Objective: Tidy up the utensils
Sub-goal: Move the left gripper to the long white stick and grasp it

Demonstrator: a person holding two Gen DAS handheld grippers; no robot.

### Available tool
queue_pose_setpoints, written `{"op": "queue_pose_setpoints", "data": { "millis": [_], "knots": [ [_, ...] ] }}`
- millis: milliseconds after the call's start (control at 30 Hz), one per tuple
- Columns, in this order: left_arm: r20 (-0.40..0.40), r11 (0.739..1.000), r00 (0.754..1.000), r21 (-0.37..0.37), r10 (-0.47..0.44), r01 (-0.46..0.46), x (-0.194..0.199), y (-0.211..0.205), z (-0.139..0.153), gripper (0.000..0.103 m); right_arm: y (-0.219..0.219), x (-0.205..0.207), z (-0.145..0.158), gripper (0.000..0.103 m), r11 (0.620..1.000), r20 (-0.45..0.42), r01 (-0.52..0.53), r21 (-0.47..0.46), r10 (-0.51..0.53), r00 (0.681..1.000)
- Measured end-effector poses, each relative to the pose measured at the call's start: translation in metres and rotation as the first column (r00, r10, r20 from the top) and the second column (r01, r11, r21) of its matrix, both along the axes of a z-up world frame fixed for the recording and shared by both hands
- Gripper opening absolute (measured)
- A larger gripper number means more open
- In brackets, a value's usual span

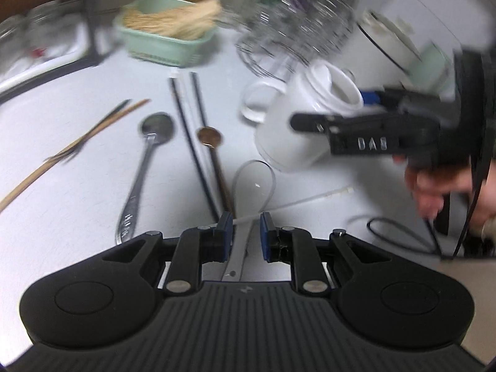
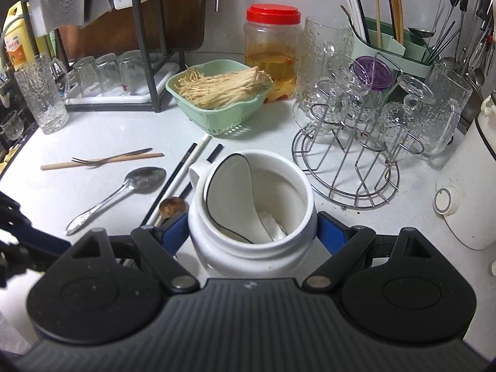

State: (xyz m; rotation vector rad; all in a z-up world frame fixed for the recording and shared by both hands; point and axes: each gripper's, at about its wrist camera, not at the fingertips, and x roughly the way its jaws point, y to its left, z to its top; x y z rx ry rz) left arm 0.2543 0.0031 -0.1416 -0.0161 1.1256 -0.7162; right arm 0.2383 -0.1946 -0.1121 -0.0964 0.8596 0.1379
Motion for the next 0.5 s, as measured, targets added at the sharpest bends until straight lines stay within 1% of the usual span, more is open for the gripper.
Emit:
{"op": "queue_pose_setpoints", "data": {
  "millis": [100,200,300,400,500],
  "knots": [
    [0.021,0.994,0.994,0.020,-0.108,0.108,0.001,-0.019,-0.007,0.021,-0.005,0.001,0.001,0.090,1.000,-0.014,-0.007,-0.001,0.007,1.000],
    [0.038,0.977,0.977,0.041,-0.211,0.209,0.001,-0.037,-0.014,0.021,-0.011,0.001,0.002,0.090,1.000,-0.030,-0.019,-0.002,0.019,0.999],
    [0.059,0.949,0.947,0.055,-0.314,0.311,0.002,-0.055,-0.019,0.021,-0.017,0.002,0.003,0.090,1.000,-0.038,-0.028,-0.002,0.028,0.999],
    [0.086,0.914,0.911,0.084,-0.402,0.396,0.002,-0.075,-0.025,0.026,-0.024,0.002,0.003,0.089,1.000,-0.046,-0.031,0.002,0.031,0.998],
    [0.103,0.883,0.878,0.105,-0.467,0.457,0.003,-0.094,-0.029,0.031,-0.032,0.003,0.004,0.089,1.000,-0.054,-0.027,0.003,0.027,0.998]
  ]
}}
